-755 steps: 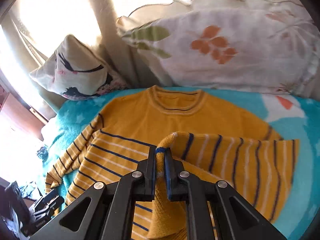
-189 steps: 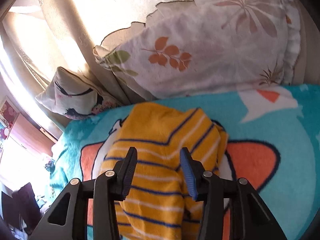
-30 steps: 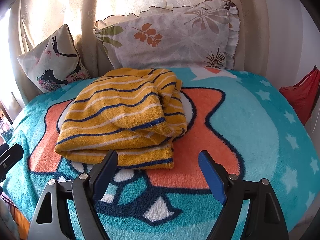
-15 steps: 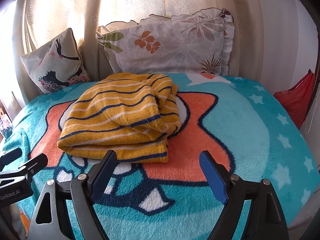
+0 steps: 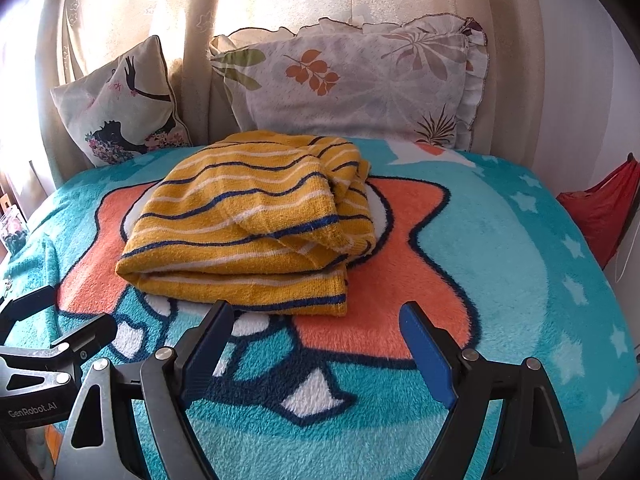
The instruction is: Fold small clothes
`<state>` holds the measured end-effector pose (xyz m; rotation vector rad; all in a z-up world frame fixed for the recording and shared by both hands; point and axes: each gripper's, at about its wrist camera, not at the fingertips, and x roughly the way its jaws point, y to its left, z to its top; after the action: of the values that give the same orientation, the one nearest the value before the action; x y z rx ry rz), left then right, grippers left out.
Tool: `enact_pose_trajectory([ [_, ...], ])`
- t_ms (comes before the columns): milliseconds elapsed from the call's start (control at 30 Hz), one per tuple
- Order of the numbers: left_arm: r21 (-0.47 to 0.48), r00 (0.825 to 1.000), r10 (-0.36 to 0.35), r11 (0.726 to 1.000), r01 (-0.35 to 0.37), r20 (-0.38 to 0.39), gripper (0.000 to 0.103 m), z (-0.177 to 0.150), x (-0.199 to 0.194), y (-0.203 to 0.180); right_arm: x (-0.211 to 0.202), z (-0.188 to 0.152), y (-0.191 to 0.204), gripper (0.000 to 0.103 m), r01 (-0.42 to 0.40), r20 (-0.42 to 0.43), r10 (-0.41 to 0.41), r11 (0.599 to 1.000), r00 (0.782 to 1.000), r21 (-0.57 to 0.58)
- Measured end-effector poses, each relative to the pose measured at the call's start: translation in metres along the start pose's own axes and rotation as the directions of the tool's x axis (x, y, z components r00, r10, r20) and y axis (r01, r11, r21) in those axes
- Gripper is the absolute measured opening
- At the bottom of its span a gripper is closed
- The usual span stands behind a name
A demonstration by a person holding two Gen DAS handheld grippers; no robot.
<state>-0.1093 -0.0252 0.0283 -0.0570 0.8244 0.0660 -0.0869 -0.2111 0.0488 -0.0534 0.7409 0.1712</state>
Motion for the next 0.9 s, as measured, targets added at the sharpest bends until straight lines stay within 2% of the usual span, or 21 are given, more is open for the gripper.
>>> enact_pose_trajectory([
  [400, -0.025, 0.999, -0.039, 0.999, 0.038, -0.018, 0.103, -0.004, 0.008, 0.004, 0.005, 0.002, -0.004, 0.089, 0.004, -0.018, -0.003, 0.999, 1.0, 0.034],
  [900, -0.052, 0.995, -0.089, 0.995, 0.087, -0.036, 0.103, -0.006, 0.014, 0.012, 0.007, 0.006, 0.021, 0.089, 0.0, -0.025, -0.001, 1.0, 1.0, -0.03],
])
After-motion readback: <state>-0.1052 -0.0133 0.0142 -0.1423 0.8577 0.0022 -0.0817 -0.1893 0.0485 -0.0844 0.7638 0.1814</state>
